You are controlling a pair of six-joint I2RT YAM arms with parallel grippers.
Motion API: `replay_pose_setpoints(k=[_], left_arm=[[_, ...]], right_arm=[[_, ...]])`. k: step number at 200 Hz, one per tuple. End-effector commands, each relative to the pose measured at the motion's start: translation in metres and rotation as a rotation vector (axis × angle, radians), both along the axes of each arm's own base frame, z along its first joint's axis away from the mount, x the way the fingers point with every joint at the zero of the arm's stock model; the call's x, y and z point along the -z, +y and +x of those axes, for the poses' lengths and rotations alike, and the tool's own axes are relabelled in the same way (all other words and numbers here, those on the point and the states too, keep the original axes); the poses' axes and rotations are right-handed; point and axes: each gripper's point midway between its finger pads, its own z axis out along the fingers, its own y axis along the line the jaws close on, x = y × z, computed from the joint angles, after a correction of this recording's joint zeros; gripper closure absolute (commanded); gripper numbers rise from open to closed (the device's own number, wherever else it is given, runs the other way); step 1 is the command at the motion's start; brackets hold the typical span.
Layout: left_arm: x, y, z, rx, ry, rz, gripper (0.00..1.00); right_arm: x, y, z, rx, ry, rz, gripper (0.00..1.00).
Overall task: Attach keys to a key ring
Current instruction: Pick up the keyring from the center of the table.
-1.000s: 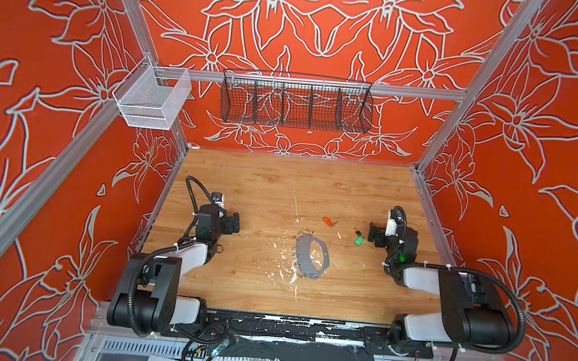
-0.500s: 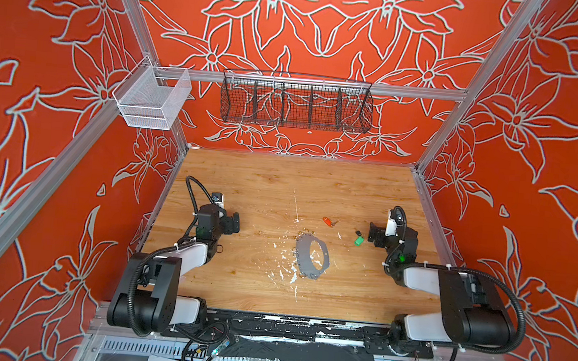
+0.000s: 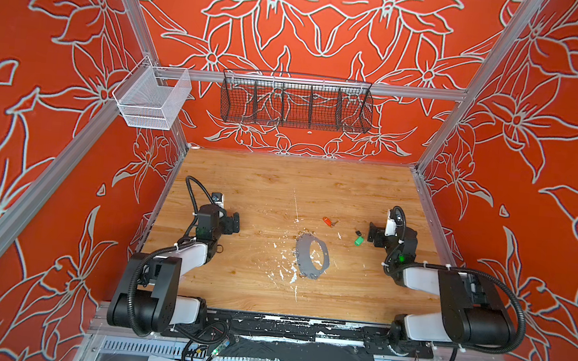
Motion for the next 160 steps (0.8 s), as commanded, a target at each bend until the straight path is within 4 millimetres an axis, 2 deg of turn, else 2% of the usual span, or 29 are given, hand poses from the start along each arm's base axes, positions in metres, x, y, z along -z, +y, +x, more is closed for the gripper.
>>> replay_pose_setpoints(k=[1, 83, 95, 118, 128, 146, 160], left_arm=[[-0.006, 0.001, 0.004, 0.002, -0.020, -0.001, 0.03], [-0.008, 0.000, 0.004, 0.009, -0.027, -0.003, 0.03], [-0.019, -0.002, 0.003, 0.012, -0.018, 0.014, 0.03], [-0.039, 0.009, -0.006, -0.121, 0.025, 0.019, 0.03], [-0.046, 0.003, -0.008, -0.096, 0.018, 0.001, 0.03], [-0.066, -0.002, -0.014, -0.105, -0.027, -0.042, 0.03], [-0.086, -0.012, -0.025, -0.083, -0.052, -0.134, 0.03]], right_arm=[[-0.010, 0.000, 0.006, 0.011, -0.025, 0.000, 0.03], [-0.011, 0.001, 0.005, 0.009, -0.028, -0.007, 0.03], [-0.014, 0.006, 0.004, -0.012, -0.045, -0.022, 0.03], [-0.032, 0.009, -0.006, 0.031, -0.077, -0.093, 0.03], [-0.041, 0.008, -0.011, 0.063, -0.076, -0.103, 0.03], [-0.052, -0.005, -0.020, 0.173, -0.044, -0.063, 0.03], [-0.062, -0.001, -0.026, 0.165, -0.016, -0.006, 0.03]])
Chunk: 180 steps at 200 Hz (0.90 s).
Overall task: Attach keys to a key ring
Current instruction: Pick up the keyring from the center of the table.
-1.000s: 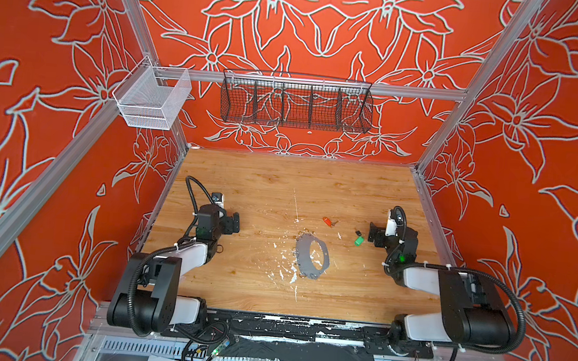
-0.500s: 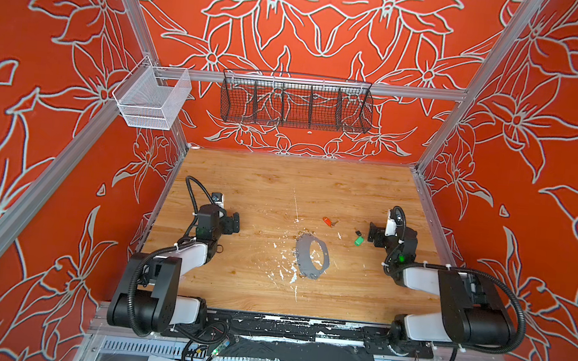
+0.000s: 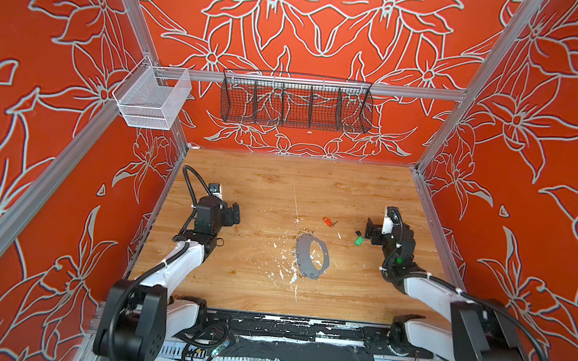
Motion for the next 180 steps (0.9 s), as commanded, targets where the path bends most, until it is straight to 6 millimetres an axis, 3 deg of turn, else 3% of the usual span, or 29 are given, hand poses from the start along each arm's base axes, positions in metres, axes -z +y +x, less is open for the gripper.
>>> replay_pose_setpoints(k=[1, 10, 20, 36, 61, 70, 85, 101, 119, 148, 180], left_arm=[[-0.016, -0.009, -0.021, -0.008, 0.021, -0.120, 0.03], [-0.038, -0.019, -0.029, 0.027, -0.024, -0.191, 0.03], [-0.057, -0.031, -0.040, 0.069, -0.045, -0.261, 0.03], [-0.076, -0.045, -0.063, 0.137, -0.056, -0.334, 0.03], [-0.096, -0.067, -0.088, 0.269, -0.187, -0.420, 0.03], [-0.104, -0.078, -0.097, 0.343, -0.206, -0.444, 0.03], [-0.095, -0.073, -0.103, 0.273, -0.165, -0.510, 0.03], [-0.070, -0.047, -0.110, 0.029, -0.086, -0.615, 0.03], [-0.071, -0.052, -0.120, 0.074, -0.106, -0.612, 0.03], [-0.101, -0.074, -0.137, 0.247, -0.190, -0.650, 0.03], [-0.130, -0.087, -0.138, 0.329, -0.148, -0.630, 0.03]], right_arm=[[-0.006, -0.015, -0.014, 0.112, 0.079, 0.056, 0.03], [-0.016, -0.009, -0.017, 0.083, 0.078, 0.098, 0.03], [-0.025, -0.015, -0.026, 0.160, 0.050, 0.226, 0.03], [-0.038, -0.020, -0.044, 0.248, 0.026, 0.417, 0.03], [-0.056, 0.006, -0.065, 0.097, 0.002, 0.564, 0.03], [-0.069, 0.026, -0.070, -0.038, -0.011, 0.587, 0.03], [-0.084, 0.056, -0.084, -0.226, 0.003, 0.620, 0.03], [-0.077, 0.061, -0.097, -0.236, 0.053, 0.680, 0.03], [-0.062, 0.073, -0.108, -0.292, 0.100, 0.744, 0.03], [-0.030, 0.089, -0.116, -0.369, 0.144, 0.820, 0.03], [-0.012, 0.081, -0.109, -0.322, 0.149, 0.765, 0.04]])
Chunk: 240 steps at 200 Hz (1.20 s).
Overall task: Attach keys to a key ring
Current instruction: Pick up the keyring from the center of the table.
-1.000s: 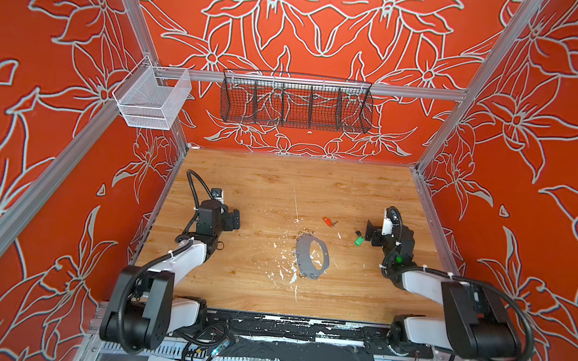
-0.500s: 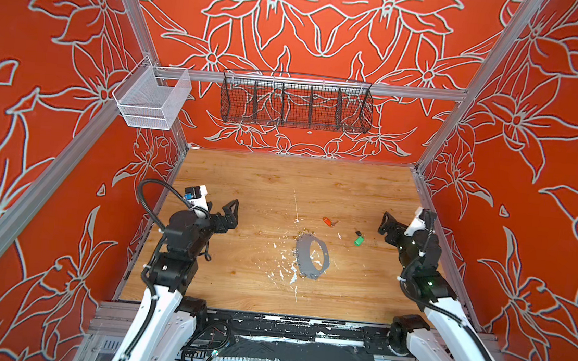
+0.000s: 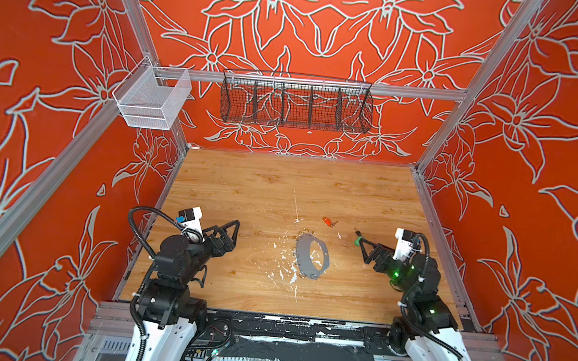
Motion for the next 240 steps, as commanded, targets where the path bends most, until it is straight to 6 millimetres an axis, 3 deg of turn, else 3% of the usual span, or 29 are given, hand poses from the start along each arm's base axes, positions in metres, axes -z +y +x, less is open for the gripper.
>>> replay_pose_setpoints(k=[1, 33, 61, 83, 106, 123, 132, 153, 176, 217, 240], left_arm=[[-0.026, -0.018, -0.002, 0.110, 0.001, -0.006, 0.03], [-0.057, -0.048, 0.010, 0.279, 0.058, 0.053, 0.03], [-0.090, -0.066, 0.019, 0.313, 0.021, 0.323, 0.02], [-0.093, -0.100, 0.028, 0.445, -0.053, 0.489, 0.05], [-0.077, -0.141, 0.022, 0.658, -0.176, 0.635, 0.06], [-0.052, -0.168, 0.001, 0.873, -0.287, 0.756, 0.07], [-0.032, -0.181, 0.001, 0.949, -0.271, 0.808, 0.07], [-0.002, -0.203, -0.011, 1.130, -0.249, 0.858, 0.16], [0.024, -0.222, -0.017, 1.258, -0.234, 0.892, 0.44], [0.058, -0.250, -0.037, 1.452, -0.268, 0.909, 0.50], [0.071, -0.267, -0.034, 1.505, -0.250, 0.926, 0.53]], right_arm=[[-0.003, 0.002, 0.004, -0.007, -0.017, 0.011, 0.04], [0.013, -0.011, 0.013, 0.047, 0.057, -0.100, 0.07], [0.021, -0.017, 0.023, 0.087, 0.075, -0.108, 0.08], [0.016, -0.026, 0.033, 0.133, 0.064, -0.154, 0.08], [0.007, -0.042, 0.038, 0.197, 0.069, -0.254, 0.11], [0.012, -0.061, 0.037, 0.293, 0.089, -0.296, 0.11], [0.017, -0.065, 0.037, 0.321, 0.093, -0.299, 0.11], [0.025, -0.066, 0.038, 0.334, 0.076, -0.289, 0.12], [0.025, -0.067, 0.041, 0.341, 0.069, -0.293, 0.13], [0.023, -0.077, 0.046, 0.402, 0.045, -0.307, 0.13], [0.024, -0.077, 0.052, 0.401, 0.047, -0.318, 0.14]])
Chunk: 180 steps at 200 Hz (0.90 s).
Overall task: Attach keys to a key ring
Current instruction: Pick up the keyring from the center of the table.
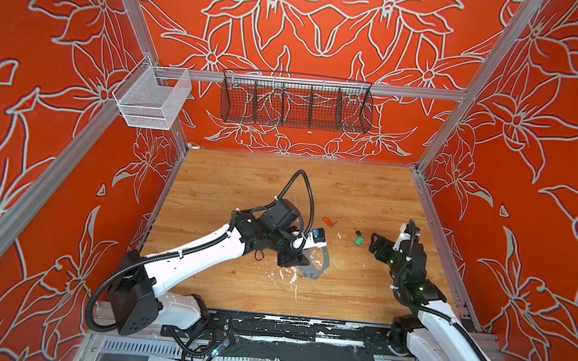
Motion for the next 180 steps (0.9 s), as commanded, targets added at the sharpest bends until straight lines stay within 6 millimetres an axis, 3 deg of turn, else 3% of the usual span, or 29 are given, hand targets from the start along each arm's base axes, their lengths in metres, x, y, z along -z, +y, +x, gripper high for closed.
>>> replay_pose_setpoints(k=[1, 21, 55, 79, 115, 158, 180], left_arm=[[0.001, -0.020, -0.004, 0.120, -0.022, -0.002, 0.53], [0.015, -0.034, -0.002, 0.154, 0.008, 0.038, 0.59], [0.037, -0.049, 0.003, 0.158, 0.051, 0.112, 0.62], [0.054, -0.051, 0.005, 0.160, 0.084, 0.169, 0.62], [0.078, -0.047, 0.028, 0.047, 0.050, 0.292, 0.62], [0.113, -0.043, 0.006, 0.115, 0.057, 0.450, 0.62], [0.109, -0.047, 0.009, 0.081, 0.088, 0.495, 0.62]], right_arm=[[-0.003, -0.007, 0.007, 0.039, -0.026, -0.025, 0.14], [-0.001, -0.005, 0.014, 0.027, -0.010, -0.034, 0.14], [0.002, -0.002, 0.025, 0.014, 0.024, -0.047, 0.16], [0.001, -0.002, 0.028, 0.015, 0.017, -0.052, 0.16], [0.000, -0.003, 0.032, 0.022, 0.015, -0.058, 0.15], [0.002, 0.000, 0.035, 0.005, 0.030, -0.058, 0.16], [0.002, 0.000, 0.034, 0.004, 0.027, -0.057, 0.16]])
